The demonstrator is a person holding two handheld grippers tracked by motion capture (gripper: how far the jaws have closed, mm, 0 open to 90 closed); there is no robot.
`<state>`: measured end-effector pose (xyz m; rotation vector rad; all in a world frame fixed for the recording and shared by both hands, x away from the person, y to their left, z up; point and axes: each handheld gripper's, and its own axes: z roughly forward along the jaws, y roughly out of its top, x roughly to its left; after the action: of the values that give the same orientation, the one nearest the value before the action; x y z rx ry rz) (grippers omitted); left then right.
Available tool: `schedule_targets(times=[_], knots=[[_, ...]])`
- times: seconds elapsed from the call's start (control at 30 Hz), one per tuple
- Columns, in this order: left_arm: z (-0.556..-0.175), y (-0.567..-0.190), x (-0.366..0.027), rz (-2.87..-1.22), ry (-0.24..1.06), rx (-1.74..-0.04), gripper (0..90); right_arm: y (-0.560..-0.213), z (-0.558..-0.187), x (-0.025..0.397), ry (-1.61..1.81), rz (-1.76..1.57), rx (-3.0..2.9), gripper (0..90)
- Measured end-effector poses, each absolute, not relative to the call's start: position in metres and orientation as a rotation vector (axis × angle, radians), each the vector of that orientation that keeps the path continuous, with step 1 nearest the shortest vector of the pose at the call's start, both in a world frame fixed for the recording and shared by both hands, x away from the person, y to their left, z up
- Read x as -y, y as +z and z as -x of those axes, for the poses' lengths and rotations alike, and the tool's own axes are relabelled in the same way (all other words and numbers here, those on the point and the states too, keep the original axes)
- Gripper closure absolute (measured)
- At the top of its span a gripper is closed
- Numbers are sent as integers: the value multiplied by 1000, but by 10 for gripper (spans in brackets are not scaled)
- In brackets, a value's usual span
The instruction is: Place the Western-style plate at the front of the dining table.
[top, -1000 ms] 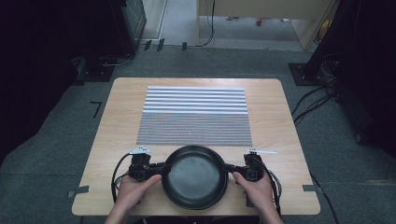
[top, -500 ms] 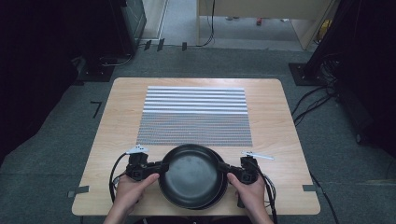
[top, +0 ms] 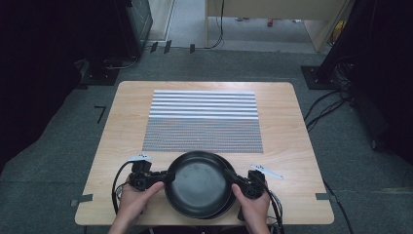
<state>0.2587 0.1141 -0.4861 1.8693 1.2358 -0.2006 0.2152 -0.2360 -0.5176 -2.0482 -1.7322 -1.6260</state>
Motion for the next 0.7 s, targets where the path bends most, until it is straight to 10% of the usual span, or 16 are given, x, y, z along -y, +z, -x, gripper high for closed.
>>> schedule_targets(times=[0.7], knots=[[-258,-481,-113,-1820,-207,-1279,732,-511,-214,240,-1715,2051,1567,847]])
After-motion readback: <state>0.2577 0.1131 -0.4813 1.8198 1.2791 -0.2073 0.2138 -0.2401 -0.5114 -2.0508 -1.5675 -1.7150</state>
